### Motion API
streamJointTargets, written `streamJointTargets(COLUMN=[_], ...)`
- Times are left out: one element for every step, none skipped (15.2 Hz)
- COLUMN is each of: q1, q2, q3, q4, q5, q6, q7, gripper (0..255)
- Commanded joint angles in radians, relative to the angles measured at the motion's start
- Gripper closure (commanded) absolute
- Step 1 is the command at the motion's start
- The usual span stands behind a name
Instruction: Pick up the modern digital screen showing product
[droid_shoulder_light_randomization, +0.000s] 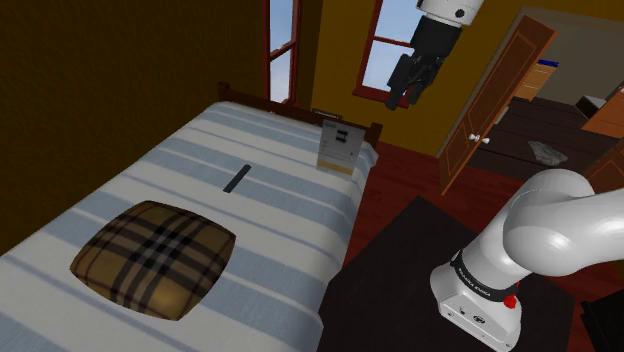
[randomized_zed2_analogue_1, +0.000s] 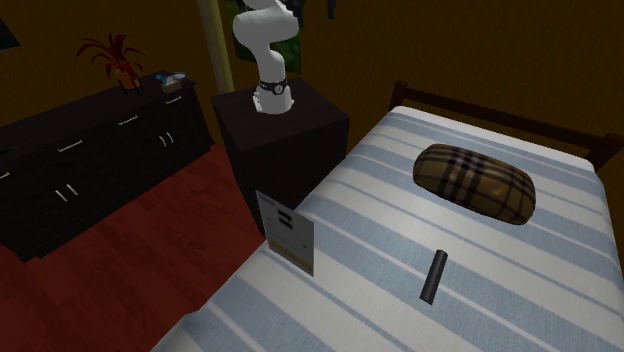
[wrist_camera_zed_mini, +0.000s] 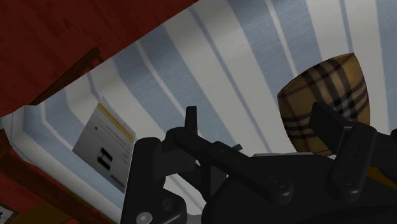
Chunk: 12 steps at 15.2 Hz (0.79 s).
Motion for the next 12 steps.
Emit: streamJointTargets(q1=[0.000, -0.002, -0.003, -0.004, -0.005, -0.005, -0.005, -0.006, -0.006, -0.006, -0.005, -0.005], q2=[0.000, 0.030, 0.061, 0.093, 0.126, 0.160, 0.194, 0.230, 0.266, 0.302, 0.339, 0.377], q3=[0.000, -0.013, -0.027, -0.040, -0.053, -0.066, -0.078, -0.090, -0.102, -0.113, -0.124, -0.135], q4=[0.000, 0.003, 0.008, 0.014, 0.021, 0.030, 0.040, 0.052, 0.065, 0.080, 0.096, 0.113], q5=[0.000, -0.010, -0.020, -0.030, -0.038, -0.046, -0.053, -0.059, -0.065, -0.069, -0.073, -0.075], q6=[0.000, 0.021, 0.042, 0.063, 0.083, 0.103, 0.123, 0.142, 0.160, 0.177, 0.194, 0.210], q7=[0.000, -0.026, -0.051, -0.077, -0.101, -0.126, -0.150, -0.175, -0.199, -0.223, -0.247, -0.270], gripper=[0, 0, 0, 0, 0, 0, 0, 0, 0, 0, 0, 0])
